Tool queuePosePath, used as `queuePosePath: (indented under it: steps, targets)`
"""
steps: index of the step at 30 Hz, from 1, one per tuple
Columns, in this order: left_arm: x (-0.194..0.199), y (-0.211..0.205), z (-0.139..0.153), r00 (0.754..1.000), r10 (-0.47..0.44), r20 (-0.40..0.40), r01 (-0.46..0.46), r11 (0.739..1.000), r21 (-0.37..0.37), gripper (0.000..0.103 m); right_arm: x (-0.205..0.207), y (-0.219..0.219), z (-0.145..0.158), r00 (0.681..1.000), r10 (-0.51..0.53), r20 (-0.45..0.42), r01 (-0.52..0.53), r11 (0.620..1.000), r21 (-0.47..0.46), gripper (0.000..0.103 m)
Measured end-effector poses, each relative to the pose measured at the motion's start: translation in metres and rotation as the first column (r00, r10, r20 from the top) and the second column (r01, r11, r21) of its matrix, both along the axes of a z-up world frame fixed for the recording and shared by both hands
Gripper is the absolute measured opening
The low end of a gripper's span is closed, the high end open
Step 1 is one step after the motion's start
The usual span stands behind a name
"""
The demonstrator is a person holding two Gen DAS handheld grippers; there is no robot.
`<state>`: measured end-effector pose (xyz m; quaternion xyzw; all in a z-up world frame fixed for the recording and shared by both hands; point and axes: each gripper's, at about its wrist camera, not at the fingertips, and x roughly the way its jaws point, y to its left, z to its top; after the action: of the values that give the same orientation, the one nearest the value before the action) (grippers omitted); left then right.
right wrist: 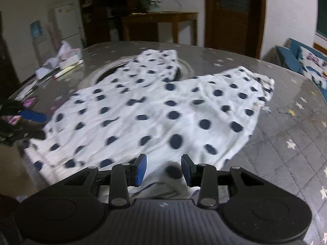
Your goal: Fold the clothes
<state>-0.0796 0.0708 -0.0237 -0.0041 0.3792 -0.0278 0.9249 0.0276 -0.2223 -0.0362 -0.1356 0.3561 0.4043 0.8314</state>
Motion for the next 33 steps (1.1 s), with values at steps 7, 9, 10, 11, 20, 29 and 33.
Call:
queuePosePath:
  steps: [7, 9, 10, 11, 20, 29, 33]
  targets:
    - [-0.007, 0.002, -0.001, 1.0, 0.011, -0.018, -0.01, 0.998, 0.064, 0.05, -0.017, 0.001, -0.008, 1.0, 0.026, -0.017, -0.027, 0.999, -0.035, 0.041]
    - [-0.006, 0.001, 0.006, 1.0, 0.008, -0.001, -0.008, 0.997, 0.078, 0.051, -0.016, -0.001, -0.005, 1.0, 0.022, -0.015, -0.023, 0.999, -0.023, 0.042]
    - [-0.005, 0.0, 0.01, 1.0, 0.003, 0.012, -0.004, 0.997, 0.081, 0.051, -0.015, -0.002, -0.003, 1.0, 0.019, -0.014, -0.019, 1.0, -0.017, 0.042]
    - [-0.003, -0.004, 0.014, 1.0, -0.015, 0.025, 0.013, 0.997, 0.076, 0.051, -0.014, -0.003, -0.002, 1.0, 0.014, -0.012, -0.014, 1.0, -0.011, 0.042]
    - [0.025, -0.067, 0.025, 0.967, -0.24, 0.081, 0.239, 0.971, 0.027, 0.068, 0.006, -0.011, -0.005, 0.999, -0.017, -0.042, 0.017, 1.0, 0.008, 0.042]
    - [0.053, -0.144, 0.023, 0.879, -0.47, 0.078, 0.47, 0.882, 0.014, 0.068, 0.062, -0.036, 0.008, 0.987, -0.16, -0.029, 0.161, 0.987, 0.025, 0.042]
    - [0.066, -0.169, 0.008, 0.866, -0.5, 0.02, 0.5, 0.866, 0.018, 0.067, 0.097, -0.043, 0.007, 0.974, -0.225, -0.024, 0.225, 0.974, 0.019, 0.042]
